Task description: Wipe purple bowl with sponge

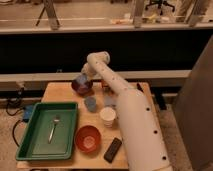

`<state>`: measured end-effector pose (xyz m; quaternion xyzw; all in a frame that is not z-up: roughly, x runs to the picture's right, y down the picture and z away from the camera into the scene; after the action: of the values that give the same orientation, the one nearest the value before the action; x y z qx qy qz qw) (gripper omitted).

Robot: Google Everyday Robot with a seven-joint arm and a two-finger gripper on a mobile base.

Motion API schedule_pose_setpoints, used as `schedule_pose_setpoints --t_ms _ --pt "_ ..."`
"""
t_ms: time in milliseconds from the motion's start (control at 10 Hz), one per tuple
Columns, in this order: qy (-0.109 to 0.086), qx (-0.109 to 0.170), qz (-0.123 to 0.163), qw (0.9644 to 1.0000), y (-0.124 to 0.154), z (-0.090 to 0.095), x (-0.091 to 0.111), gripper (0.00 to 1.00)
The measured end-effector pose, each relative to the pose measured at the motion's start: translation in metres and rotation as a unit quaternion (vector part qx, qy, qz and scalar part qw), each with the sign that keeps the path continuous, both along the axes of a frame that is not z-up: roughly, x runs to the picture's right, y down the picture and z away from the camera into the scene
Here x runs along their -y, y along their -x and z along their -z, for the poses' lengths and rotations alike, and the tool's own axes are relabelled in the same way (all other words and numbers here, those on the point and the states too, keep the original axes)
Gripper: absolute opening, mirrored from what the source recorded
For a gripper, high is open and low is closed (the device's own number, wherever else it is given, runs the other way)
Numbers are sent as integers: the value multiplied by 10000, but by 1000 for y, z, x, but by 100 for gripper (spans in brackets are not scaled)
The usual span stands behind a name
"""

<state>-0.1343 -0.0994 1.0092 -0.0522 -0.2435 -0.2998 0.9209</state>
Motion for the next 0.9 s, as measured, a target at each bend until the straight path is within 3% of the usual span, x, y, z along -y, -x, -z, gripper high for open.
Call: schedule_pose_setpoints --t_ms 400,900 --pt "150 47 246 9996 20 -12 -10 0" --pt "345 142 590 9976 35 -13 -33 0"
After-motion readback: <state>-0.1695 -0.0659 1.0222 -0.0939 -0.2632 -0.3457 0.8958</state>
